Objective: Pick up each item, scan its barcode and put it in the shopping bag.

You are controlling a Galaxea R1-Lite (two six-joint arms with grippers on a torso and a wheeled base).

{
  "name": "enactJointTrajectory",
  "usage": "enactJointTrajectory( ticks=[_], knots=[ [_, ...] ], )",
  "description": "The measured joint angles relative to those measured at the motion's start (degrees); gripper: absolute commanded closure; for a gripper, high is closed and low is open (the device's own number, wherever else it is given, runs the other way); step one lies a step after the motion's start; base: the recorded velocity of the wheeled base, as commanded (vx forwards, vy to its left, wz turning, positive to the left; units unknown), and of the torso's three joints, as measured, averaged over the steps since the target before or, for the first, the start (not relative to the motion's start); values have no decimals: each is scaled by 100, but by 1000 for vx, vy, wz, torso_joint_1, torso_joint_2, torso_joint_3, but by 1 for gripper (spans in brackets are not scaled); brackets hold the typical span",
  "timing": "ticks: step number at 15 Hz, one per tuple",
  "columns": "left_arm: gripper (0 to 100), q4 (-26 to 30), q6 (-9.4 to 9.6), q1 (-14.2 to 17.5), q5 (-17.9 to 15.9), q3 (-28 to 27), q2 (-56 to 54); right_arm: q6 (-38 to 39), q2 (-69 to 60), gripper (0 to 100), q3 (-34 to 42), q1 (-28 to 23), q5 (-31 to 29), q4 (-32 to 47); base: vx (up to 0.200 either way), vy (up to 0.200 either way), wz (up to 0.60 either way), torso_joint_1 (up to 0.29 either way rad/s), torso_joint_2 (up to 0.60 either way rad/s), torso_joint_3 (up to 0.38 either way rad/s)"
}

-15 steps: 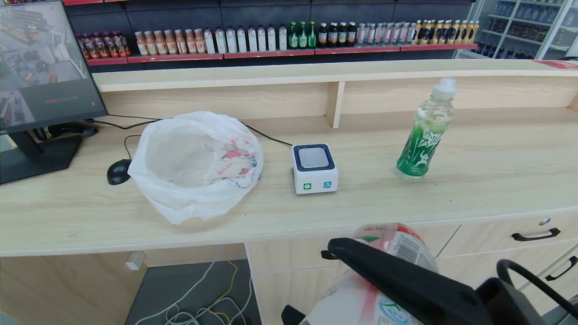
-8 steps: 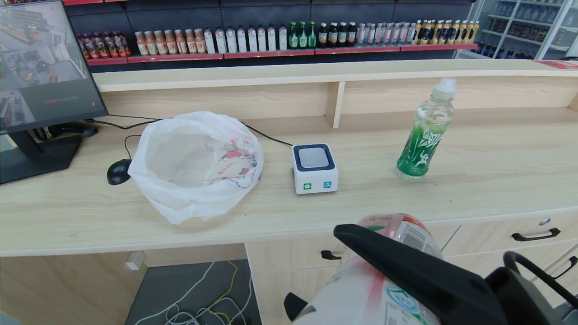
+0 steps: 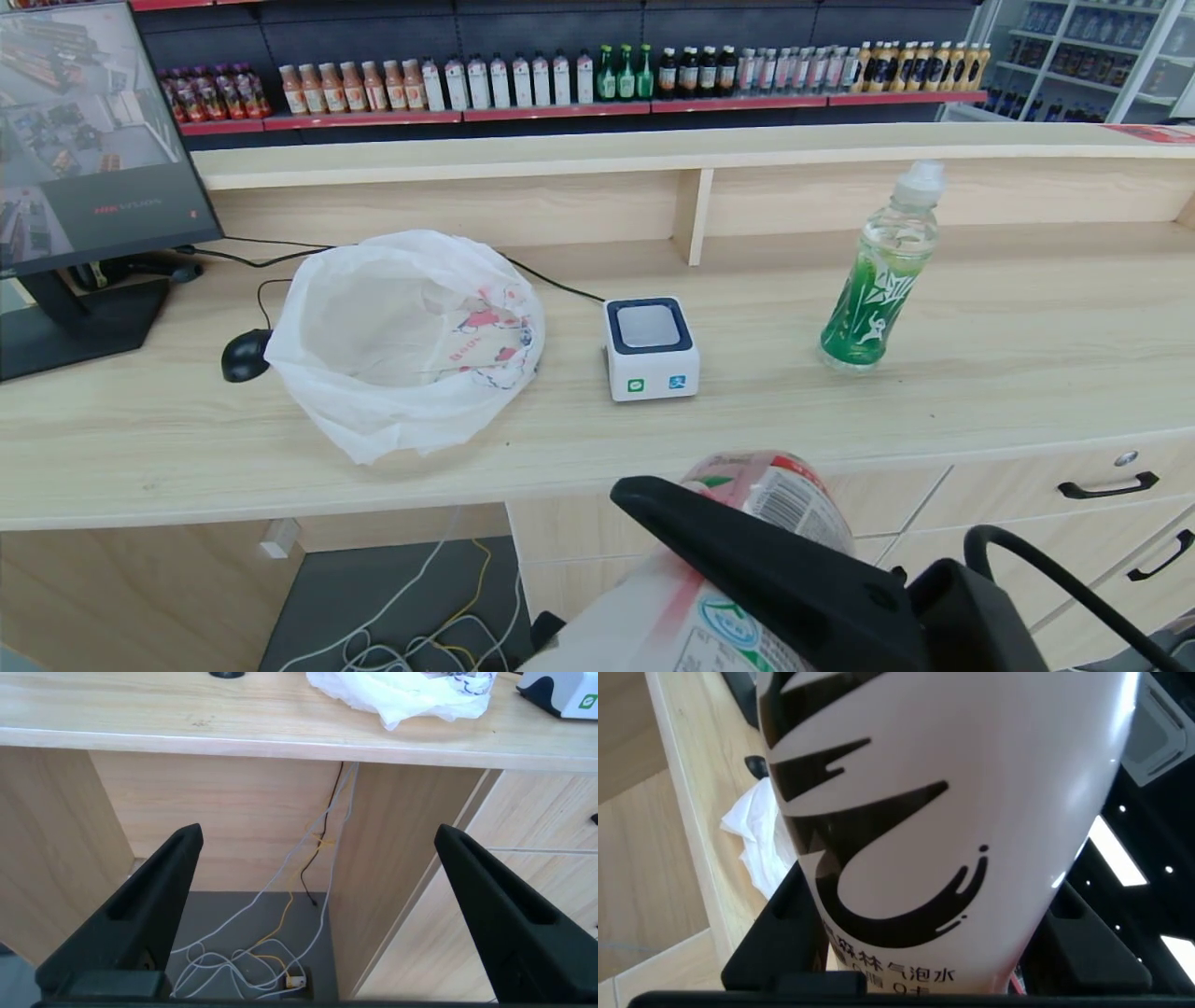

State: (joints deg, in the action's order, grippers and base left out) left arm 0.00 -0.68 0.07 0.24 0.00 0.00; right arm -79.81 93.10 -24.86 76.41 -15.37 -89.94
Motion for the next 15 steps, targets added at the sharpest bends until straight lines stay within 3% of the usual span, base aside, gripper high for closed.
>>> enactJointTrajectory(
  ticks=[3, 8, 15],
  knots=[
    [0, 0, 2, 0, -2, 0, 0, 129, 20, 100, -206, -43, -15, -7, 0, 0, 0, 0, 0, 0],
    [0, 0, 2, -2, 0, 0, 0, 1243, 183, 100, -455, -296, -28, -2, 0, 0, 0, 0, 0, 0],
    [0, 0, 0, 0, 0, 0, 0, 2442, 456, 100, 50, -886, -11, 4, 0, 0, 0, 0, 0, 0]
  ],
)
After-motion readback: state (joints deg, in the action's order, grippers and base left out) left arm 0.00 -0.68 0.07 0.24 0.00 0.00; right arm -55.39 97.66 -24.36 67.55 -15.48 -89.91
